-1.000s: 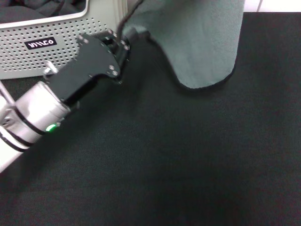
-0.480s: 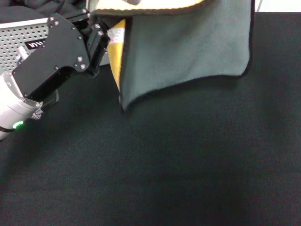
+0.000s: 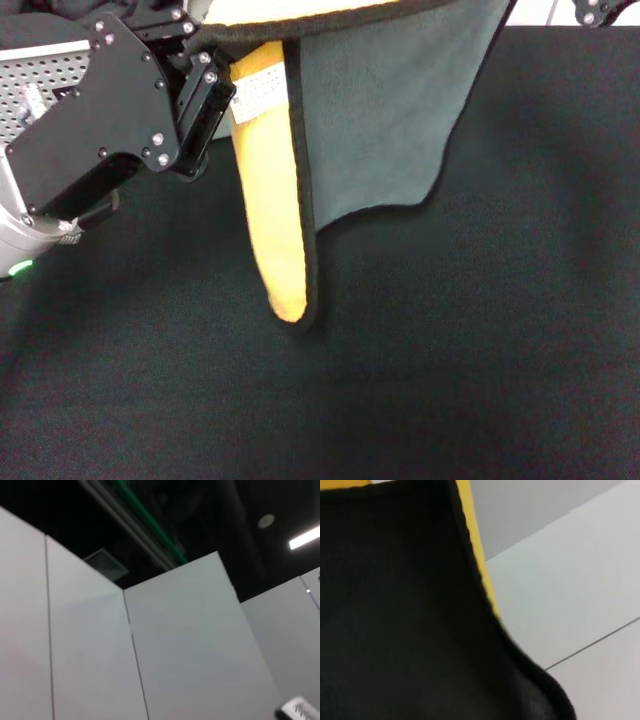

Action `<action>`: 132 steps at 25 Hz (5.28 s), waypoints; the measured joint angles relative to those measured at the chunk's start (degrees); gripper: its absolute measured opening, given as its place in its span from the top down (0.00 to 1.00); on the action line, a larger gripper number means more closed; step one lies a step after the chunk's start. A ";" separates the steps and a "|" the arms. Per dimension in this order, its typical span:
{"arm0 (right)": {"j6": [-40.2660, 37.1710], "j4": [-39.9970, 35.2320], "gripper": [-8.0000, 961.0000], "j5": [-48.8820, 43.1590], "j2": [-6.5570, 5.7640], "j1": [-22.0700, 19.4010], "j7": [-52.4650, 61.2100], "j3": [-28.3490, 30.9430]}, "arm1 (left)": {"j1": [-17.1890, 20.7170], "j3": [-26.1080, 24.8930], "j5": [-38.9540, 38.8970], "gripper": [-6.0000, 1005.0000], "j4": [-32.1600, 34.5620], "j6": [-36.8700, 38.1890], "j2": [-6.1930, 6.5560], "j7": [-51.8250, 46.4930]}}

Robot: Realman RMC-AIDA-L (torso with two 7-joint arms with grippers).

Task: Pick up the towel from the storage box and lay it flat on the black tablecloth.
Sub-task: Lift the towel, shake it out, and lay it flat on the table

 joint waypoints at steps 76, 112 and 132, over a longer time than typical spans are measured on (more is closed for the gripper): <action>26.27 37.01 0.55 15.20 0.03 4.22 -2.23 3.26 | -1.31 -0.18 -0.10 0.96 4.89 -0.86 -1.67 0.71; 23.03 -22.37 0.98 5.11 -0.51 -15.77 39.39 3.21 | 8.49 -0.18 5.73 0.96 4.09 5.18 2.05 -16.03; 44.51 -29.96 0.98 17.96 0.40 -30.97 44.15 11.58 | 20.77 7.36 14.67 0.97 10.65 10.12 1.81 -8.72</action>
